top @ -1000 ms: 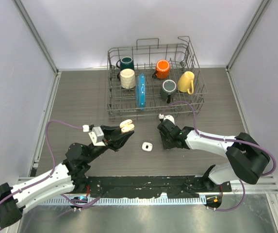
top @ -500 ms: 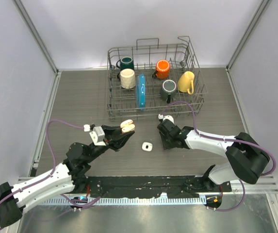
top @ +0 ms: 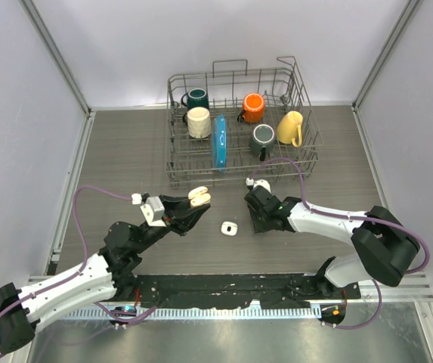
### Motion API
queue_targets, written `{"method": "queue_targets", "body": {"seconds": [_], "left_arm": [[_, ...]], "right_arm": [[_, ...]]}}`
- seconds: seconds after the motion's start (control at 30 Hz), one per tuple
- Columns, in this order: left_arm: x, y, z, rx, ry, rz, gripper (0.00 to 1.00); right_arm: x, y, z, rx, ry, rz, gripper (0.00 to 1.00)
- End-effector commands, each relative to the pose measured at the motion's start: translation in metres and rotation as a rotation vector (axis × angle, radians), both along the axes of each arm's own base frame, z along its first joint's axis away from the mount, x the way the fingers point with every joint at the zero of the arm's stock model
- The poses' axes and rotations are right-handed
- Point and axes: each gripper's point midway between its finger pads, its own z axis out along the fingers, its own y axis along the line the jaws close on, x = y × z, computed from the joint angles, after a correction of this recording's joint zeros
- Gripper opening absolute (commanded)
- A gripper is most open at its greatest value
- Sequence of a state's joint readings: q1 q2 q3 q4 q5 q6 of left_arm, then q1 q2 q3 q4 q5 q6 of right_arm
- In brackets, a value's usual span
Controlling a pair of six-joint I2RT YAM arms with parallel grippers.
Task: Insert the wireless bluetooth earbuds into the charging case
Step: Pick up the earbud from the center of the board.
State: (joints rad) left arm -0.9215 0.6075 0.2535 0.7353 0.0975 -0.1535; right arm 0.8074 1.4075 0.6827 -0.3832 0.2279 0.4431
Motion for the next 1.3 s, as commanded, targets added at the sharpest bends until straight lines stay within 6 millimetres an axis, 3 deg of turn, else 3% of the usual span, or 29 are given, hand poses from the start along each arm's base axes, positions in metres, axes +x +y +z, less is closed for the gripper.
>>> {"method": "queue_targets", "body": {"seconds": [0.0,0.3,0.63,0.93,1.27], "left_arm": [[-0.001,0.004,0.016,-0.048,-0.031,0.005,0.00],[-0.001,0.004,0.015,-0.048,-0.028,0.007,0.00],[-0.001,0.006,0.015,-0.049,-0.025,0.014,0.00],[-0.001,0.005,0.015,-0.045,-0.025,0.009,0.00],[-0.001,0.004,0.014,-0.047,-0.019,0.006,0.00]], "right_arm": [[0.008,0.003,0.005,-0.005,-0.018,0.000,0.42],[0.008,0.003,0.000,-0.022,-0.008,0.016,0.45],[0.006,0.004,-0.001,-0.021,0.003,0.027,0.34],[0.003,0.003,0.003,-0.010,0.005,0.040,0.42],[-0.002,0.006,0.000,-0.008,0.032,0.077,0.36]]}}
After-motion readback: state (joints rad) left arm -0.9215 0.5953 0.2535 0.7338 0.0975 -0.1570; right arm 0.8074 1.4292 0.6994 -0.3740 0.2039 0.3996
